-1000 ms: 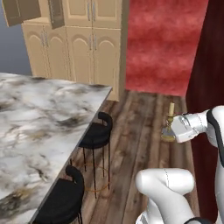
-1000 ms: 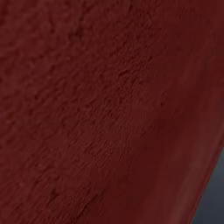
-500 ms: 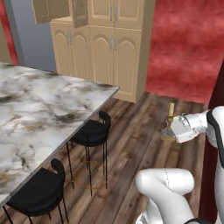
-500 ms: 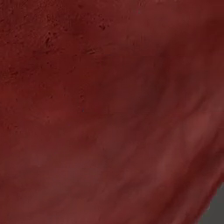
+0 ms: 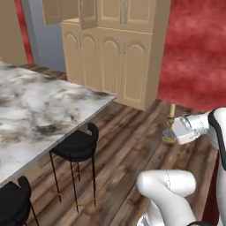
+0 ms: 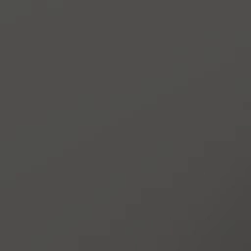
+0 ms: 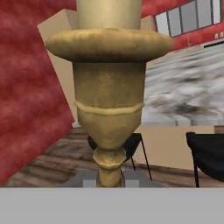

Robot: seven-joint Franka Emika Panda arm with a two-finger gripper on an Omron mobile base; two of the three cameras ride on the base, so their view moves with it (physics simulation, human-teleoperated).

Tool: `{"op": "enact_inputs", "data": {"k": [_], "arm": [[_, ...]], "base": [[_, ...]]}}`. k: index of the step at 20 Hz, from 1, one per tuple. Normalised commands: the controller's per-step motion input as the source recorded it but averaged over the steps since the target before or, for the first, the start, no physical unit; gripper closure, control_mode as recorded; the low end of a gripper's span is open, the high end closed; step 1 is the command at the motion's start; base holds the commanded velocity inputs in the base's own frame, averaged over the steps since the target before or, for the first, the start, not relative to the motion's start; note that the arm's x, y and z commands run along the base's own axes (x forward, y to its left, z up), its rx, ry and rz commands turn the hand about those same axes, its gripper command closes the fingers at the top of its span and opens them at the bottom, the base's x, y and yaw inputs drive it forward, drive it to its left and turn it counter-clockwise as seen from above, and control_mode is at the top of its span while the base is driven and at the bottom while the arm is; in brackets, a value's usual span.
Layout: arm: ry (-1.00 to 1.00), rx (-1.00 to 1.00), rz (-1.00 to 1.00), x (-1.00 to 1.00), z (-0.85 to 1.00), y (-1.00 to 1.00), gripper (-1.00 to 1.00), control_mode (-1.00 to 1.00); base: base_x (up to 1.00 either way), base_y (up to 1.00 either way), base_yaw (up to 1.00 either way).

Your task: Pick the jar and candle from the dining table and place them in the open cabinet. Close the cabinet after placing the objects.

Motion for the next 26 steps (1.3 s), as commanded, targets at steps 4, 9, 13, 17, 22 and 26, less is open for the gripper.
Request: {"op": "enact_inputs", "data": {"k": [4,9,13,17,22,26], "arm": [[0.0,0.0,0.0,0.0,0.0,0.0,1.0,1.0],[0.0,0.0,0.0,0.0,0.0,0.0,1.0,1.0],[0.0,0.0,0.0,0.0,0.0,0.0,1.0,1.0],[0.0,0.0,0.0,0.0,0.0,0.0,1.0,1.0],[0.0,0.0,0.0,0.0,0.0,0.0,1.0,1.0],[0.0,0.0,0.0,0.0,0.0,0.0,1.0,1.0]], "base": [[0.67,-0.77,0.24],[0.73,-0.75,0.24],[0.75,-0.74,0.23],[0.82,-0.62,0.26],[0.91,-0.55,0.28],[0.99,-0.34,0.3]]}}
